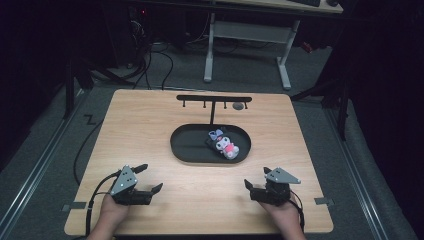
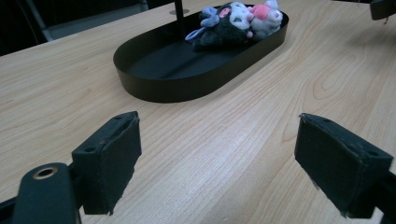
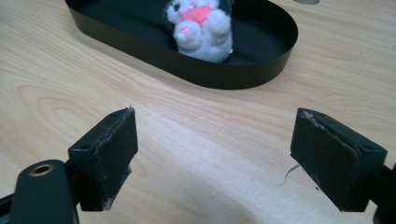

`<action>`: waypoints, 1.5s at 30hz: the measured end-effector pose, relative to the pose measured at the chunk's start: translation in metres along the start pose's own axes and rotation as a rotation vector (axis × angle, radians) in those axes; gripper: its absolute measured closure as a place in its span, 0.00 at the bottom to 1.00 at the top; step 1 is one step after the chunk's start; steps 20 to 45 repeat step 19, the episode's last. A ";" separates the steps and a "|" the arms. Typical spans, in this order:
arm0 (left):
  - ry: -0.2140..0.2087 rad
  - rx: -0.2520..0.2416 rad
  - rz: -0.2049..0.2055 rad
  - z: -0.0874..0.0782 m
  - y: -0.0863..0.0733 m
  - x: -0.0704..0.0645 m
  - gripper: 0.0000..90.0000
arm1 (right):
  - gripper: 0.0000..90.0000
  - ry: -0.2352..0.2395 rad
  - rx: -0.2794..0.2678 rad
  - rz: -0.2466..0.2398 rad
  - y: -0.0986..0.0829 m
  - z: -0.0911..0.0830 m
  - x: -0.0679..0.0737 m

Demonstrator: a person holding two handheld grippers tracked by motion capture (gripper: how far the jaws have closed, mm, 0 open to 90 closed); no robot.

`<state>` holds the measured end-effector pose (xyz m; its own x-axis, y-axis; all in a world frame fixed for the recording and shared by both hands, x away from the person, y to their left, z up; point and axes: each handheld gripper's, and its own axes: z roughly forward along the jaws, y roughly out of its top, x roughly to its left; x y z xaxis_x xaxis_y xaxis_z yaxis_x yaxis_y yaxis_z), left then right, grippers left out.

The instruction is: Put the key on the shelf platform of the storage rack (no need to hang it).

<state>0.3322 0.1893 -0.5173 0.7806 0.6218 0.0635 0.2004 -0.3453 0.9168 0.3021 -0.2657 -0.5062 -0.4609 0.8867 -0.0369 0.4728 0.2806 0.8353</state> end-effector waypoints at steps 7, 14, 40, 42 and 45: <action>0.038 -0.002 -0.011 -0.002 -0.001 -0.002 0.17 | 0.12 -0.048 -0.066 0.044 -0.015 -0.008 0.013; 0.047 0.003 -0.010 -0.010 -0.005 -0.002 0.17 | 0.13 -0.028 -0.078 0.042 -0.013 -0.004 0.011; 0.052 -0.003 -0.044 -0.023 -0.012 0.005 0.17 | 0.15 -0.023 -0.068 0.068 -0.009 0.002 0.011; 0.052 -0.003 -0.044 -0.023 -0.012 0.005 0.17 | 0.15 -0.023 -0.068 0.068 -0.009 0.002 0.011; 0.052 -0.003 -0.044 -0.023 -0.012 0.005 0.17 | 0.15 -0.023 -0.068 0.068 -0.009 0.002 0.011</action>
